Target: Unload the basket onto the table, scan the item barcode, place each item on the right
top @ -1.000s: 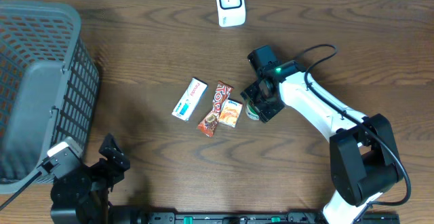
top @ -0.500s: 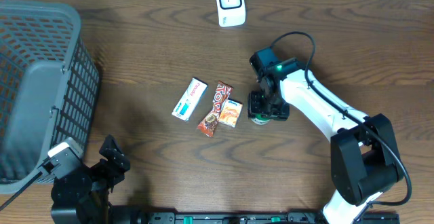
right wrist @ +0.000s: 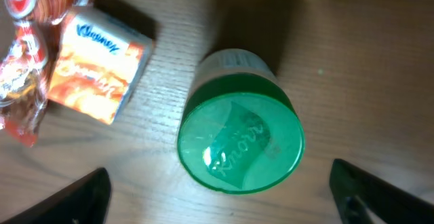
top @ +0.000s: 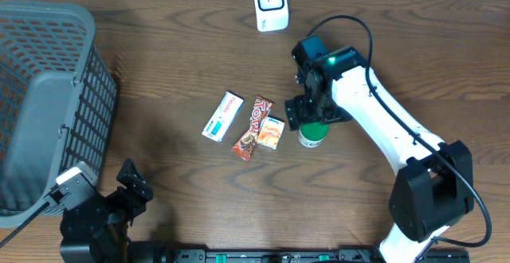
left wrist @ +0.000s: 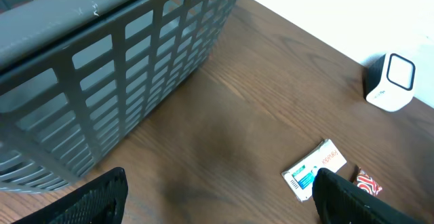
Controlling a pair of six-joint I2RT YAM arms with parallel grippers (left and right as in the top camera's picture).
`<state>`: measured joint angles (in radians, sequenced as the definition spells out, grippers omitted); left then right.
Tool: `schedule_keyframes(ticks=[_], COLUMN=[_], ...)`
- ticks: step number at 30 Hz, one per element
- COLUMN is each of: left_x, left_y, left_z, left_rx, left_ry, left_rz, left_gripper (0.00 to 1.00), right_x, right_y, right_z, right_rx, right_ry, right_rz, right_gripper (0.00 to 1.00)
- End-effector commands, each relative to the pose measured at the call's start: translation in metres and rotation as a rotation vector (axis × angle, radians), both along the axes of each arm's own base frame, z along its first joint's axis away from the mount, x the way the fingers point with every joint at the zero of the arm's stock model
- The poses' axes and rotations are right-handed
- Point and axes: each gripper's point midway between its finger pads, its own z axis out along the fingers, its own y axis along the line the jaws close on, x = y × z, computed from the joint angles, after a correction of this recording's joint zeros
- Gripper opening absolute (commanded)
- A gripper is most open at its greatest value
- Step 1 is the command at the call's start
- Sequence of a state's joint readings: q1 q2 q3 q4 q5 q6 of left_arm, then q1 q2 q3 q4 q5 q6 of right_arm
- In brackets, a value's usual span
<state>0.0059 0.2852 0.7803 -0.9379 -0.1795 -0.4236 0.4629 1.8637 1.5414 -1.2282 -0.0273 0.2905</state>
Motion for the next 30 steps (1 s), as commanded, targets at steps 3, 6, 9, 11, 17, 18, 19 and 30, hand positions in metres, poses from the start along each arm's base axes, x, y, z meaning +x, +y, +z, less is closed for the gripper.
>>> schedule_keyframes(ticks=[3,6,9,11,17,18,19,30], left_x=[-0.001,-0.001,-0.001,-0.001,-0.001,-0.001,-0.001,-0.001], left_y=[0.002,0.002,0.002,0.002,0.002,0.002,0.002,0.002], left_z=[0.003,0.003,0.003,0.003,0.003,0.003,0.003,0.003], left_rx=[-0.006,-0.006,-0.006,-0.006,-0.006,-0.006,-0.006,-0.006], left_ry=[-0.012,-0.012,-0.012,-0.012,-0.011,-0.011,-0.012,-0.012], left_rz=[0.018,0.019,0.019,0.019,0.018,0.019,0.018,0.019], left_gripper=[0.87,0.87,0.88,0.88,0.88,0.87,0.87,0.87], right_x=[-0.006,-0.008,-0.013,-0.019,-0.014,-0.012,-0.011,-0.012], right_y=[0.004,0.003,-0.001,-0.005,-0.008,-0.008,-0.008,-0.011], right_z=[0.009,0.011,0.011,0.008,-0.003,-0.005,-0.007,-0.058], right_rx=[0.0,-0.008,-0.026,-0.046,-0.067,-0.064,-0.064,-0.136], right_ry=[0.026,0.04,0.061,0.083,0.059,0.056,0.052,0.185], right_rz=[-0.292,-0.405,-0.474,-0.555,-0.644,-0.647,-0.649,-0.694], right_gripper=[0.99,0.99,0.99,0.99,0.99,0.99,0.99,0.99])
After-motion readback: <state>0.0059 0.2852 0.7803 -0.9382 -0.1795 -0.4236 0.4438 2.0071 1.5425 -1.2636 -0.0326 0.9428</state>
